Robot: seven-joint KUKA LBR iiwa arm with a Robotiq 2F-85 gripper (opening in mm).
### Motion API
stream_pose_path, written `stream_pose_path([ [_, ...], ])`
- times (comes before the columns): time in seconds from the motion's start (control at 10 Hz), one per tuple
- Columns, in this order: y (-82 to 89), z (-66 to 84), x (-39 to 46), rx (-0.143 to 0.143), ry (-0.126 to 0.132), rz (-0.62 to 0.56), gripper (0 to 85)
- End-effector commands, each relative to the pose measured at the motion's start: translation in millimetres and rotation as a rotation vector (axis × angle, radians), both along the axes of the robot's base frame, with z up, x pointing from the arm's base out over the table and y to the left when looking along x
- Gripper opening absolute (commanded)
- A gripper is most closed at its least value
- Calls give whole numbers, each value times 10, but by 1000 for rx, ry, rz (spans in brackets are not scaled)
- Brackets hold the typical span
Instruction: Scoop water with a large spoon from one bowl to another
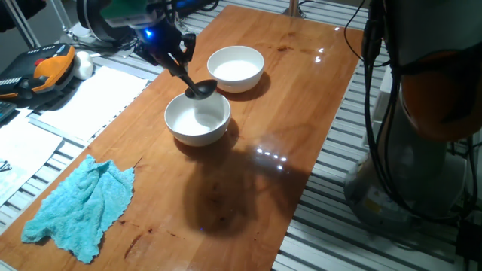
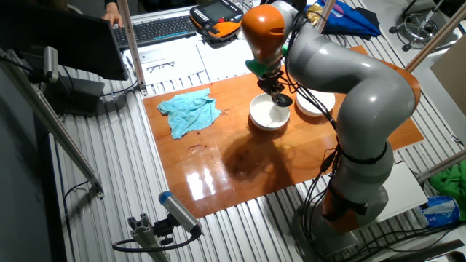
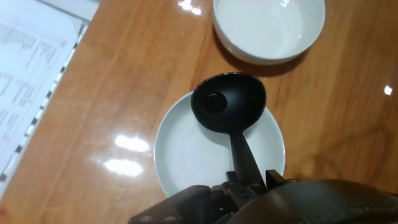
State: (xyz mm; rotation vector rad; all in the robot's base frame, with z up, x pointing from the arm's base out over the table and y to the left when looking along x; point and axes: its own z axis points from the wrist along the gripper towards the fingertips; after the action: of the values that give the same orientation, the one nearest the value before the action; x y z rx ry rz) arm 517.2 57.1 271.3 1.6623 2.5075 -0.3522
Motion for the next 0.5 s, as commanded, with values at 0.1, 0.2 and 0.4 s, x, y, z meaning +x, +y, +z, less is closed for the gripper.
stream_pose_path([
  [0.1, -128, 82, 9, -9, 4, 4, 0],
  [0.2, -207, 128, 13, -13, 7, 13, 0],
  [0.4, -364, 180, 2, -28, 7, 38, 0],
])
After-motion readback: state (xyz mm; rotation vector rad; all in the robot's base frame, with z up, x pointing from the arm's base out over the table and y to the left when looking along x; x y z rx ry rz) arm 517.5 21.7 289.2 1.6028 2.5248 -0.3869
